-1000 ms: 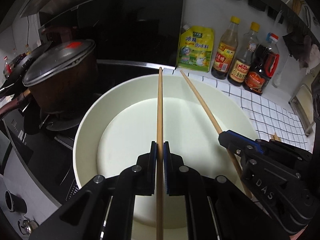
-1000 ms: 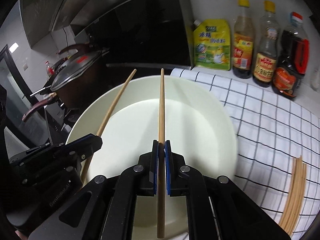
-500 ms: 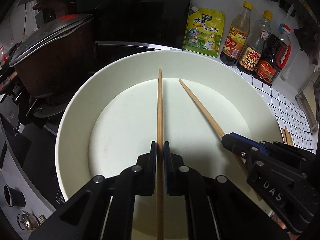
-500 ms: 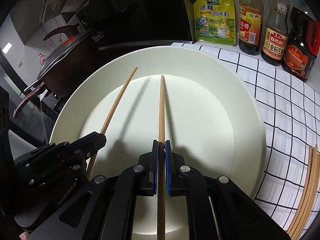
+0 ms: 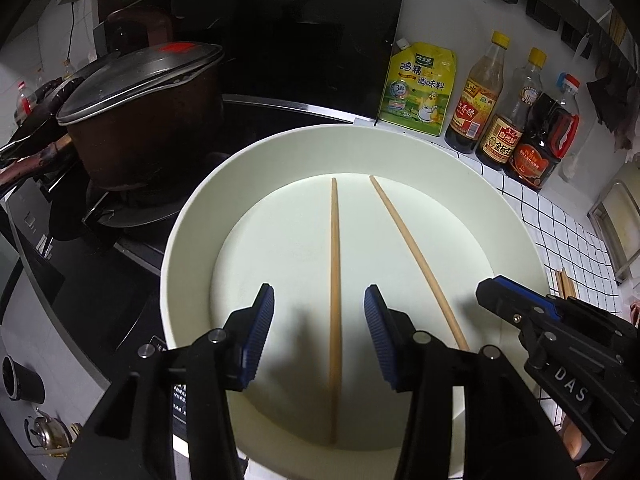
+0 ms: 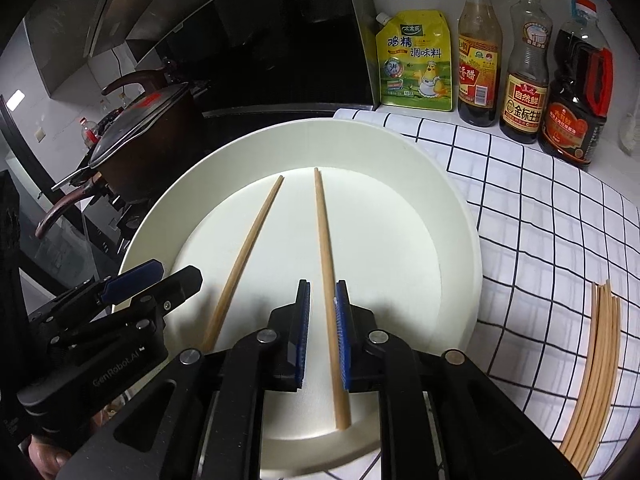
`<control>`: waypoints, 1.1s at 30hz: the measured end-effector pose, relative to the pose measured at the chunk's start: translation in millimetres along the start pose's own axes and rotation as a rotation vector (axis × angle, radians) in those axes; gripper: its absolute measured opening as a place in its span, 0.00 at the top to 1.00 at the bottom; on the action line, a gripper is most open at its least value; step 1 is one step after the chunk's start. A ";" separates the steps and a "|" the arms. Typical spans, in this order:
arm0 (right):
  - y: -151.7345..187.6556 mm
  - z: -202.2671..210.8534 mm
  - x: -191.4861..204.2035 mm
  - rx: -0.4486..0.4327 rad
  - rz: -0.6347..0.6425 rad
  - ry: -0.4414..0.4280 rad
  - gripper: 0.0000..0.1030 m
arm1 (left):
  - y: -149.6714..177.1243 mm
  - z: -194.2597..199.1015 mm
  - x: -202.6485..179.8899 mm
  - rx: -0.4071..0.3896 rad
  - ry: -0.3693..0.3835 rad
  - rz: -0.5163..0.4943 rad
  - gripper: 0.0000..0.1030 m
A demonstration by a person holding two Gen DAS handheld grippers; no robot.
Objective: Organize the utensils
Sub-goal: 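Move both open tools back to the chopstick pile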
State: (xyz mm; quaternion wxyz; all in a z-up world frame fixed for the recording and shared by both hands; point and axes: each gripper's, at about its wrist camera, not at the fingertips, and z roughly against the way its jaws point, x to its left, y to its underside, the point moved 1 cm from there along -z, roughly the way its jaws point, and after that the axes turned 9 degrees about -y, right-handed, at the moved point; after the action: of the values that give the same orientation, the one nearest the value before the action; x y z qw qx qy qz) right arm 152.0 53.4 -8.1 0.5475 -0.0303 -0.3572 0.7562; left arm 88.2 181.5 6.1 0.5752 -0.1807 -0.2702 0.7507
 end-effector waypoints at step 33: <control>102.0 146.3 -46.8 -0.182 -0.098 0.198 0.73 | 68.0 83.9 -85.0 -0.074 0.142 -0.126 0.48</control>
State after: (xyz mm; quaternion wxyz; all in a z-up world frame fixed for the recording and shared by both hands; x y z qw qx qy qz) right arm 24.4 -75.3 26.0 0.6114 -0.1367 -0.3695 0.6863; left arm 10.5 70.1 27.1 0.6318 -0.2374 -0.2670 0.6879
